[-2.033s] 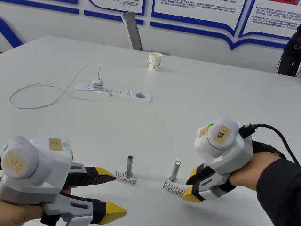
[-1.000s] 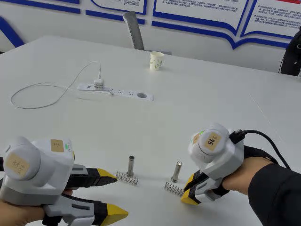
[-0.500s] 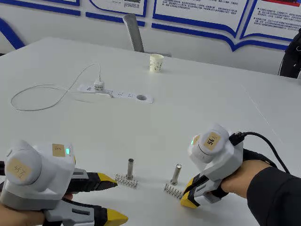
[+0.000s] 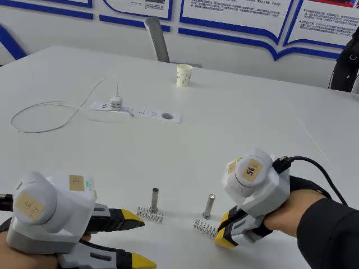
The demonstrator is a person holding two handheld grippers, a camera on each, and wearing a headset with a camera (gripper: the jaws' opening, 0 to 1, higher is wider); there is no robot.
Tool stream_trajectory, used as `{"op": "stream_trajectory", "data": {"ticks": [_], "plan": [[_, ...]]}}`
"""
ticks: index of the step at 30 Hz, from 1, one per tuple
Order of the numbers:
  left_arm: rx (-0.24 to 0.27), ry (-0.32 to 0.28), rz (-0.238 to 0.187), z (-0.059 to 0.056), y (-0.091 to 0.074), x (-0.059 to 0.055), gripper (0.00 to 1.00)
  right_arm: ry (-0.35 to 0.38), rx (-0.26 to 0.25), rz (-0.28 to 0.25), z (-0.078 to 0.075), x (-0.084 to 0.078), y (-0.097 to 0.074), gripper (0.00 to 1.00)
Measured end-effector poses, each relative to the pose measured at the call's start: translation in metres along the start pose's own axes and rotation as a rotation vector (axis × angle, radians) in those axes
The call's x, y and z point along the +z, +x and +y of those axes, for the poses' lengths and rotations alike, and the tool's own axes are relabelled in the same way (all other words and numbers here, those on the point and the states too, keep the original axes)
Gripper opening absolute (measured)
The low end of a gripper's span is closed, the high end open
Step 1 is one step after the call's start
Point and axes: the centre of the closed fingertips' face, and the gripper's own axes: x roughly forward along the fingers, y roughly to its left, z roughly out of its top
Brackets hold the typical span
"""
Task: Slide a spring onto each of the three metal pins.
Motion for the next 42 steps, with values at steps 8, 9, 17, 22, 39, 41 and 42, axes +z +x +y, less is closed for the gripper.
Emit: {"op": "stream_trajectory", "data": {"ticks": [8, 9, 17, 22, 39, 41, 42], "plan": [[-0.006, 0.018, -0.002, 0.0, 0.003, 0.004, 0.45, -0.036, 0.037, -0.016, 0.012, 0.009, -0.009, 0.11], [-0.007, 0.021, -0.001, 0.0, 0.003, 0.005, 0.45, -0.042, 0.04, -0.018, 0.014, 0.01, -0.009, 0.11], [-0.01, 0.044, -0.002, 0.002, 0.005, 0.01, 0.44, -0.085, 0.065, -0.026, 0.024, 0.018, -0.015, 0.11], [-0.019, 0.065, 0.007, 0.002, 0.007, 0.013, 0.43, -0.113, 0.075, -0.036, 0.029, 0.025, -0.019, 0.11], [-0.052, 0.133, 0.011, -0.001, 0.016, 0.032, 0.4, -0.193, 0.087, -0.073, 0.041, 0.045, -0.034, 0.11], [-0.056, 0.139, 0.007, -0.003, 0.017, 0.035, 0.39, -0.202, 0.091, -0.076, 0.042, 0.046, -0.035, 0.11], [-0.059, 0.14, 0.005, -0.003, 0.018, 0.036, 0.39, -0.205, 0.094, -0.079, 0.043, 0.047, -0.035, 0.11]]}}
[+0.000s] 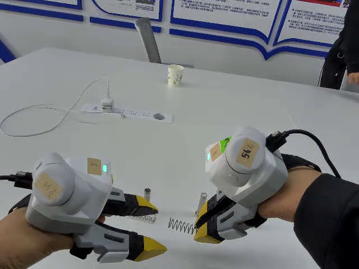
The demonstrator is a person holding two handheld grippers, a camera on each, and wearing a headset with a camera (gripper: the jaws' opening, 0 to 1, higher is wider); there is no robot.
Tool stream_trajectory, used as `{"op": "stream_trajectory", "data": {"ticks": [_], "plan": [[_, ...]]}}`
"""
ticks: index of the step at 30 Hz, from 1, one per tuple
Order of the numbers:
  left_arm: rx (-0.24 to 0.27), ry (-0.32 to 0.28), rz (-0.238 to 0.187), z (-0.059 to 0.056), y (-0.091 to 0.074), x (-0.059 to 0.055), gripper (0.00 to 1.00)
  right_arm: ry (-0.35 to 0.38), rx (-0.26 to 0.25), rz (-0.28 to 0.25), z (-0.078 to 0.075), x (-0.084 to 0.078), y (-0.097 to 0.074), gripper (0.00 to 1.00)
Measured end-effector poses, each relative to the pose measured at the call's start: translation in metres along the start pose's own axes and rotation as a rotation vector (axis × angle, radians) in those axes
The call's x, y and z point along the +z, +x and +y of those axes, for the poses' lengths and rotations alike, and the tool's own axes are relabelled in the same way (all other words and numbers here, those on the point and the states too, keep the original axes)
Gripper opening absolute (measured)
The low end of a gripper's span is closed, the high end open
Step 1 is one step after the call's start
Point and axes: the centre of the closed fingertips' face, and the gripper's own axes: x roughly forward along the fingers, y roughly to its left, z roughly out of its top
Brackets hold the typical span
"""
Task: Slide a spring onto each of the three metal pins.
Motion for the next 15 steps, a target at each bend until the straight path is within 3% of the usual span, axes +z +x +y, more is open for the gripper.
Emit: {"op": "stream_trajectory", "data": {"ticks": [15], "plan": [[-0.017, 0.029, -0.014, -0.0075, 0.0047, 0.0044, 0.31, -0.061, 0.023, -0.013, 0.0096, 0.0098, -0.0005, 0.11]]}}
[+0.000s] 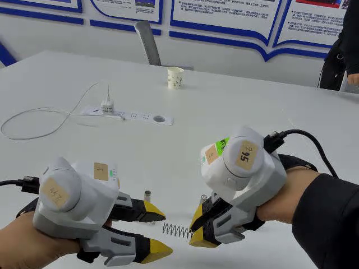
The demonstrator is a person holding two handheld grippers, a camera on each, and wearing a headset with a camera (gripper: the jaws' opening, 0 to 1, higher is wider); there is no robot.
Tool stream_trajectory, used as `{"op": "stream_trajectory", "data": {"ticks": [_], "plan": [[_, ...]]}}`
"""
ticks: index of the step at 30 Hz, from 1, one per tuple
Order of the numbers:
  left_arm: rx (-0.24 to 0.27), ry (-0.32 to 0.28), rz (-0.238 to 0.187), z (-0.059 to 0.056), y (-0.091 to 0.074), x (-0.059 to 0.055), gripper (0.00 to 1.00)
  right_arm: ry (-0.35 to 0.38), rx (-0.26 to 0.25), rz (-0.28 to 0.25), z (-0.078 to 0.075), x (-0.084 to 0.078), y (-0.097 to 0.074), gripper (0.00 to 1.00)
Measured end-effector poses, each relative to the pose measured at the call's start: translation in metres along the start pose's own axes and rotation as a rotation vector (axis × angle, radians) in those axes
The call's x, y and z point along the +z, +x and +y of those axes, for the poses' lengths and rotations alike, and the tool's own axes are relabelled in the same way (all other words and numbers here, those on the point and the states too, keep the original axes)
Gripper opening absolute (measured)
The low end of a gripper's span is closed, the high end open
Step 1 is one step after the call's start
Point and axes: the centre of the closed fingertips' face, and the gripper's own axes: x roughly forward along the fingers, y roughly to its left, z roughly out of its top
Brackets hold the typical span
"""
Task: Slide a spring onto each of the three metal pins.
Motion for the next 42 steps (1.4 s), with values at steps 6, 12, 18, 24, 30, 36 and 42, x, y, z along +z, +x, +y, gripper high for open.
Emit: {"op": "stream_trajectory", "data": {"ticks": [6, 12, 18, 24, 30, 36, 42], "plan": [[-0.008, 0.011, -0.011, -0.002, 0.001, 0.002, 0.26, -0.025, 0.007, 0.003, 0.002, 0.002, 0.0, 0.11], [-0.019, 0.014, -0.015, -0.006, 0.001, 0.002, 0.21, -0.038, 0.015, 0.009, 0.005, 0.002, 0.001, 0.11], [-0.029, 0.026, -0.023, -0.008, 0.002, 0.002, 0.15, -0.052, 0.017, 0.017, 0.008, 0.001, 0.001, 0.11], [-0.033, 0.031, -0.025, -0.009, 0.002, 0.001, 0.13, -0.059, 0.02, 0.016, 0.009, 0.001, 0.0, 0.11], [-0.032, 0.03, -0.025, -0.008, 0.002, 0.001, 0.13, -0.058, 0.018, 0.014, 0.009, 0.003, -0.003, 0.11], [-0.028, 0.034, -0.024, -0.008, 0.002, 0.0, 0.12, -0.061, 0.007, 0.007, 0.008, 0.008, -0.009, 0.11], [-0.023, 0.034, -0.02, -0.007, 0.001, -0.001, 0.12, -0.07, -0.007, -0.011, 0.007, 0.017, -0.015, 0.11]]}}
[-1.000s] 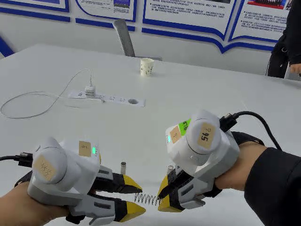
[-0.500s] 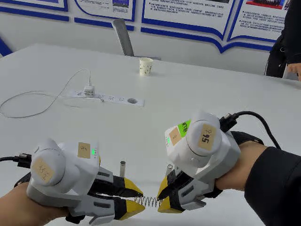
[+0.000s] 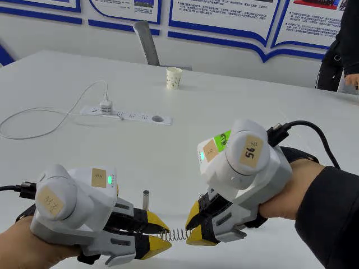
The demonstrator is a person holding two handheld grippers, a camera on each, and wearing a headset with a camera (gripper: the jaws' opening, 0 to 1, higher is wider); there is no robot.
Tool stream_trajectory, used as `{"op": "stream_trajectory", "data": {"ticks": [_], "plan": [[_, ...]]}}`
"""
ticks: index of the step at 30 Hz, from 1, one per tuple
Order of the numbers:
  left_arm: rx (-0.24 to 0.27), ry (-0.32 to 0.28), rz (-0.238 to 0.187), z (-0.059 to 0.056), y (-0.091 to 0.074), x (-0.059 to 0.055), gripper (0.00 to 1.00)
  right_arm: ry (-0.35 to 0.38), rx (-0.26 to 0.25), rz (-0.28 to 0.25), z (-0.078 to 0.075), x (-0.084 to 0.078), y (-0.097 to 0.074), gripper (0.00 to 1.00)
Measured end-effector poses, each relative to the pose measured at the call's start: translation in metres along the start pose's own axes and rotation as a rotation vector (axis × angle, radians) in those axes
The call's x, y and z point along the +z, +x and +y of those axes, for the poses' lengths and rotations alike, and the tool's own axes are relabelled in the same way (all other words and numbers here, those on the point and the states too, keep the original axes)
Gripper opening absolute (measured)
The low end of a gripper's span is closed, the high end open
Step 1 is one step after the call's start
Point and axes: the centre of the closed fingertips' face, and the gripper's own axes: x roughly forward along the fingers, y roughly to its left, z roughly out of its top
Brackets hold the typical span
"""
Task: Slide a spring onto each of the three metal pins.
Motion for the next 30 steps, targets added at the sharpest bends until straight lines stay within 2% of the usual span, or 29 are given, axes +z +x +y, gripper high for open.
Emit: {"op": "stream_trajectory", "data": {"ticks": [13, 30], "plan": [[0.002, 0.003, 0.002, 0.001, 0.0, -0.001, 0.11, -0.018, -0.013, -0.036, 0.0, 0.021, -0.007, 0.11], [-0.002, -0.002, -0.008, 0.0, 0.001, 0.001, 0.11, -0.023, -0.018, -0.049, 0.0, 0.029, -0.008, 0.12]]}}
